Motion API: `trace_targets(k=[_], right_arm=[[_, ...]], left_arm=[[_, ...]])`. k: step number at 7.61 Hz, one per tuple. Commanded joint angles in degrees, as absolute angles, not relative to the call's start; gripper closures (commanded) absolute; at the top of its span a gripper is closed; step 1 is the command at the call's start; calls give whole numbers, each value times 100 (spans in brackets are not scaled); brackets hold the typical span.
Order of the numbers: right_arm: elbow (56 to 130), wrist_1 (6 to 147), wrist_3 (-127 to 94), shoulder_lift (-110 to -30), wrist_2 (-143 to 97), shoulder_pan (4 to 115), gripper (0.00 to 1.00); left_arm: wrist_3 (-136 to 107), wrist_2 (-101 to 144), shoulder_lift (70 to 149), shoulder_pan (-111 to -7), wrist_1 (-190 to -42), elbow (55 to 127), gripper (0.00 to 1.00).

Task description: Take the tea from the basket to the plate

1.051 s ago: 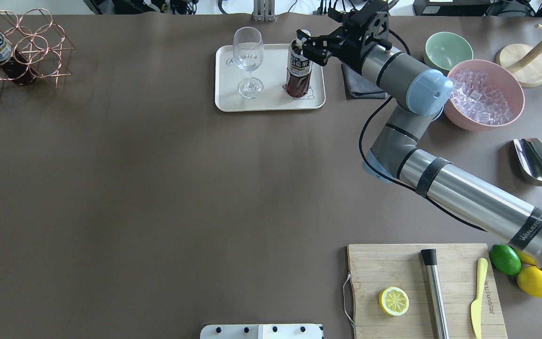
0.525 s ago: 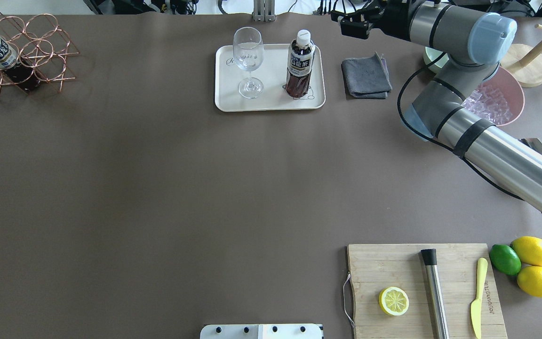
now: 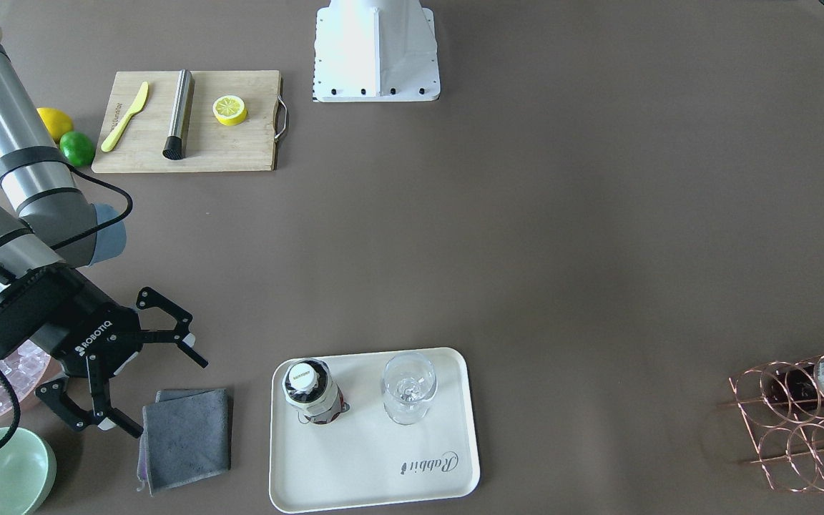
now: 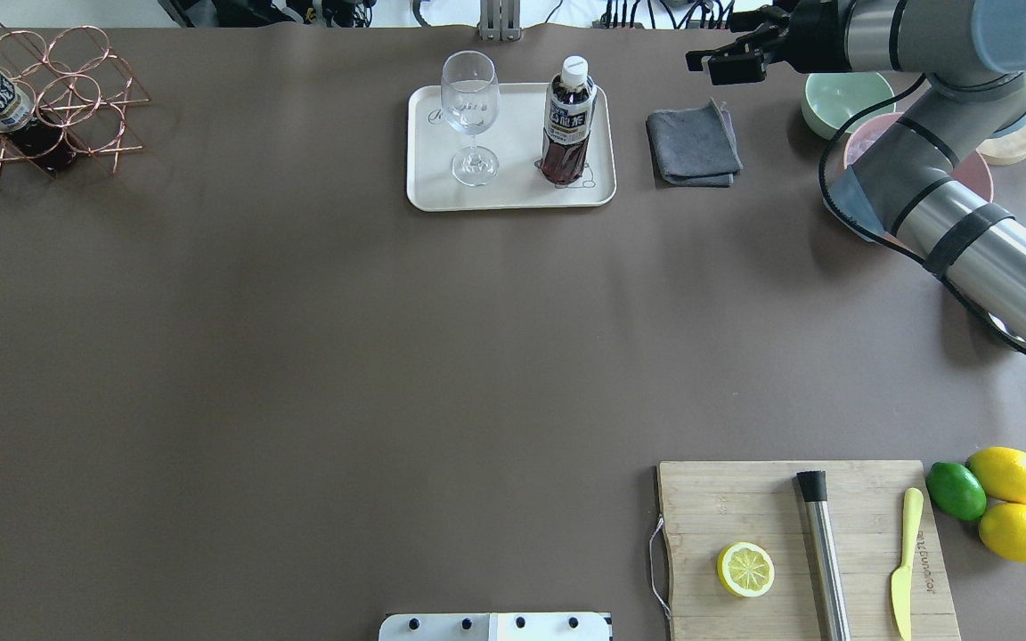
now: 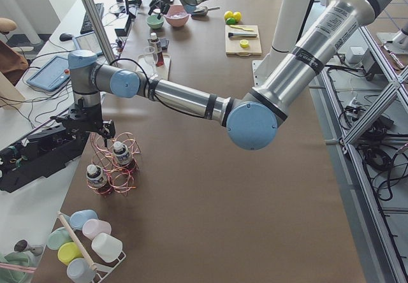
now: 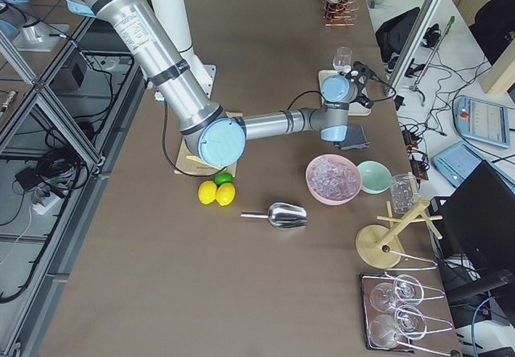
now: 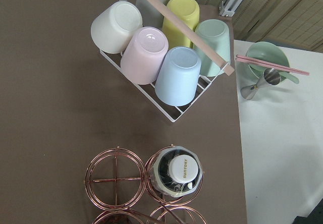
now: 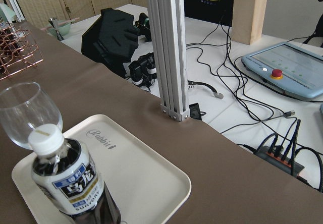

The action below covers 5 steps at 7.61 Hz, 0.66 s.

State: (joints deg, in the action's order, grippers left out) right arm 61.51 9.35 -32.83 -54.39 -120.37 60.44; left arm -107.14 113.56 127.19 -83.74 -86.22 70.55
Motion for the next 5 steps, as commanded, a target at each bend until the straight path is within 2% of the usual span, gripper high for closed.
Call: trace_targets(k=[1, 3, 5], right_arm=[[6161, 2744, -3243, -5511, -12689, 6353, 0], [6196, 3975, -1574, -5555, -13146, 6818, 0], [6642, 5642, -961, -5791, -13840, 7354, 0]], left_arm=[[-10111, 11731, 12639, -8577, -7677, 7800, 1], [-9119, 12241, 11336, -8578, -7218, 9615, 1], [-7760, 12645, 10393, -8578, -7059, 10656, 1]])
